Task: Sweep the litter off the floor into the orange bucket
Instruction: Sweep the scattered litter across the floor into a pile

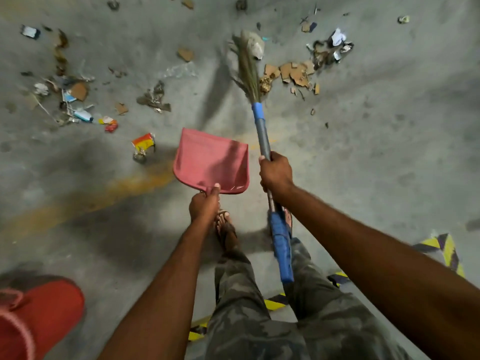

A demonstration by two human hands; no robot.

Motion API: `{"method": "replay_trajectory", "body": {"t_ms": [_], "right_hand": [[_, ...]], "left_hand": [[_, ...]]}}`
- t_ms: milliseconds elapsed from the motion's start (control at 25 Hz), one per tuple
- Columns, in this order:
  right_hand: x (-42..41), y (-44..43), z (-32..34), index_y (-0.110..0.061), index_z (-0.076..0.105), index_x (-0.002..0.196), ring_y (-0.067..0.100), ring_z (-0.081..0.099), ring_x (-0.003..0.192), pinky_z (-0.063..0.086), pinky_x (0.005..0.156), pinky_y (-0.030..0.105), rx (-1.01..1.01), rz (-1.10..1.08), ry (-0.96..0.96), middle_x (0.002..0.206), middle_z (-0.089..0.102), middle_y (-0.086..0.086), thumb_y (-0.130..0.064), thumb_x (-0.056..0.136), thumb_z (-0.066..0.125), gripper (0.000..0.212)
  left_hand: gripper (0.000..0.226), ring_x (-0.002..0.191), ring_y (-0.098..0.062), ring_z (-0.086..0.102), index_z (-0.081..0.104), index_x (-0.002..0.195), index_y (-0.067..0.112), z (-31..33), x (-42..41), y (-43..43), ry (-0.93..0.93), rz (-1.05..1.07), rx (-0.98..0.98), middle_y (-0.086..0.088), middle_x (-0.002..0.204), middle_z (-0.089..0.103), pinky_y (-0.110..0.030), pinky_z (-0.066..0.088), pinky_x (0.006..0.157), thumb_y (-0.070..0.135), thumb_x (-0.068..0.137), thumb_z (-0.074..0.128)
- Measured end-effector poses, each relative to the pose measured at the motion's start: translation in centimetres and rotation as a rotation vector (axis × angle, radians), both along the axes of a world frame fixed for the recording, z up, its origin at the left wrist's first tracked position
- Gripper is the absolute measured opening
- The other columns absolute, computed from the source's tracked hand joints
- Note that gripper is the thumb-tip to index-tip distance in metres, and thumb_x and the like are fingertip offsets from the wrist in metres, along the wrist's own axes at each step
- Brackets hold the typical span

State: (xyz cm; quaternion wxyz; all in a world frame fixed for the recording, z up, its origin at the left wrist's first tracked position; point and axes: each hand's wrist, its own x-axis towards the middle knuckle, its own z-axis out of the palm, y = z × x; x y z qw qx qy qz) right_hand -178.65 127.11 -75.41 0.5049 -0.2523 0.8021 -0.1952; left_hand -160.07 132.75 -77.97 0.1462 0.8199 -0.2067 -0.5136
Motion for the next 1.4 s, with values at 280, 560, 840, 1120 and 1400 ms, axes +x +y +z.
{"method": "replay_trajectory", "body": {"t_ms": [280,560,840,1120,1400], "right_hand": [[-0.8,8.6,-3.1,-0.001,0.066,0.111,0.04,0.068,0.094,0.055,0.081,0.042,0.204,-0.432,0.19,0.103,0.07,0.022,-0.03,0.094,0.055,0.035],[2.4,0.4,-6.4,-0.004,0.066,0.105,0.032,0.071,0.06,0.06,0.05,0.037,0.222,-0.117,0.077,0.084,0.071,0.017,-0.021,0.093,0.055,0.023],[1.8,-1.4,-2.4,-0.017,0.063,0.116,0.036,0.07,0.078,0.062,0.066,0.047,0.042,0.074,0.099,0.093,0.07,0.014,-0.031,0.097,0.053,0.026],[-6.4,4.9,-3.2,-0.018,0.061,0.114,0.032,0.068,0.078,0.058,0.065,0.041,0.119,-0.164,0.244,0.09,0.069,0.01,-0.031,0.097,0.054,0.022],[-9.2,-11.4,-8.3,-0.002,0.066,0.102,0.027,0.065,0.052,0.049,0.041,0.029,0.223,-0.067,0.005,0.076,0.066,0.013,-0.016,0.09,0.056,0.021]], "left_hand": [[0.044,0.042,-0.02,0.05,0.065,0.068,0.012,-1.2,2.3,-2.4,0.045,-0.129,0.041,0.001,0.05,0.059,-0.026,0.041,0.047,0.052,0.087,0.072],[0.038,0.032,-0.011,0.041,0.063,0.073,0.01,-3.5,5.9,-5.1,0.01,-0.207,0.053,0.0,0.05,0.053,-0.018,0.031,0.035,0.04,0.096,0.069],[0.035,0.031,-0.01,0.04,0.063,0.08,0.01,-2.0,5.6,-8.4,-0.035,-0.267,0.058,-0.002,0.053,0.053,-0.016,0.03,0.034,0.04,0.096,0.069],[0.037,0.032,-0.011,0.039,0.06,0.075,0.011,-2.0,0.2,-10.9,0.044,-0.335,0.064,-0.003,0.055,0.052,-0.017,0.029,0.034,0.04,0.097,0.068],[0.037,0.035,-0.012,0.038,0.059,0.073,0.013,-5.3,-3.4,-16.2,-0.017,-0.337,0.053,-0.002,0.054,0.05,-0.017,0.028,0.036,0.039,0.097,0.068]]}}
